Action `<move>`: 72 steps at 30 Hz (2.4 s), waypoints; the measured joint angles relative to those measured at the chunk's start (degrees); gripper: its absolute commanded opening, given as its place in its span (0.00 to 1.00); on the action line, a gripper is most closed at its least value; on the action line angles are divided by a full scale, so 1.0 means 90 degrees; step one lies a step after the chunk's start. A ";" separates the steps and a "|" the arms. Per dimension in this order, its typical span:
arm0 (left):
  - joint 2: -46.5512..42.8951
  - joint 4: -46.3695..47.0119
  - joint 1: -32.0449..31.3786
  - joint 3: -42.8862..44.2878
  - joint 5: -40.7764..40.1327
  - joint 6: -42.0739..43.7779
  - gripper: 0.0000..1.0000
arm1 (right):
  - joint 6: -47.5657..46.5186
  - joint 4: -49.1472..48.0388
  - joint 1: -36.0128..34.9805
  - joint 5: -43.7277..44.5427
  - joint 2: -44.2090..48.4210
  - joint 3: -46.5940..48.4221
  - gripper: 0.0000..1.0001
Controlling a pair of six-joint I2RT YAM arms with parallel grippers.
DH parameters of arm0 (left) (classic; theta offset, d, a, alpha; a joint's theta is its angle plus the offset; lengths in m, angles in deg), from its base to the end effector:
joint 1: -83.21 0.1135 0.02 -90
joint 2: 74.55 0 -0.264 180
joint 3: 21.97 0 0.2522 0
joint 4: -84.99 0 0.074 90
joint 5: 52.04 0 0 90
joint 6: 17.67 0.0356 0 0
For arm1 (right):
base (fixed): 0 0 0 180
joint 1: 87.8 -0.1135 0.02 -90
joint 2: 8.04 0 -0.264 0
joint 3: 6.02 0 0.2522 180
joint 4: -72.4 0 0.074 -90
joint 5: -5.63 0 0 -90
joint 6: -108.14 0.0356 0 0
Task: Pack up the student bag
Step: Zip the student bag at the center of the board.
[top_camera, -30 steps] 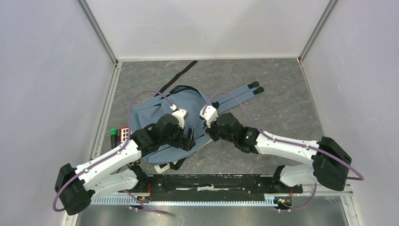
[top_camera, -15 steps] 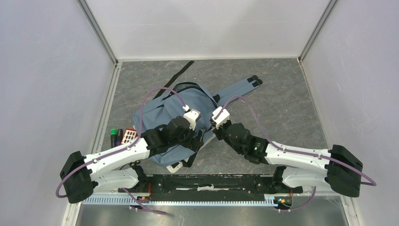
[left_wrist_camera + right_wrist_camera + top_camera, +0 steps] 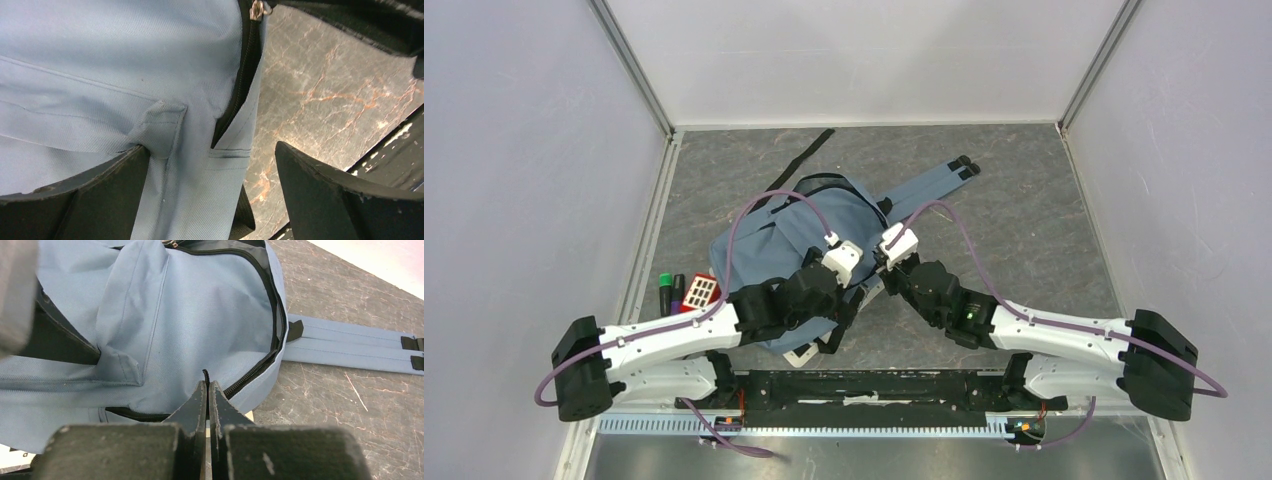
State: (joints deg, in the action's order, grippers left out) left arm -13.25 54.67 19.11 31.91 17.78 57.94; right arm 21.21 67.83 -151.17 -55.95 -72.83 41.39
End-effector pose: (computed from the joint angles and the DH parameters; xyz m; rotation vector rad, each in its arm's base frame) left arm 0.1107 -0.2000 0.2468 0.7505 2.0770 -0.3796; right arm 0.1276 0.2167 0.2537 -0.5726 1.6895 0.3942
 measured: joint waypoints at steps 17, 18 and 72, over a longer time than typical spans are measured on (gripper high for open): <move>-0.0481 0.0636 -0.0097 -0.0097 0.0080 -0.0044 0.91 | 0.0180 0.0019 0.0000 0.0141 0.0051 0.0000 0.00; -0.0556 0.0610 -0.0097 -0.0097 0.0087 -0.0085 0.92 | 0.0180 0.0024 0.0000 0.0143 0.0068 0.0000 0.00; 0.0585 0.2334 -0.0090 -0.0338 -0.0245 -0.0158 0.02 | 0.0104 0.0335 0.1073 -0.0206 -0.1059 0.1127 0.00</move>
State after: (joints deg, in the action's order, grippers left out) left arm -7.98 75.67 18.30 28.88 15.57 56.52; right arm 22.15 70.85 -141.51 -57.81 -82.36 51.53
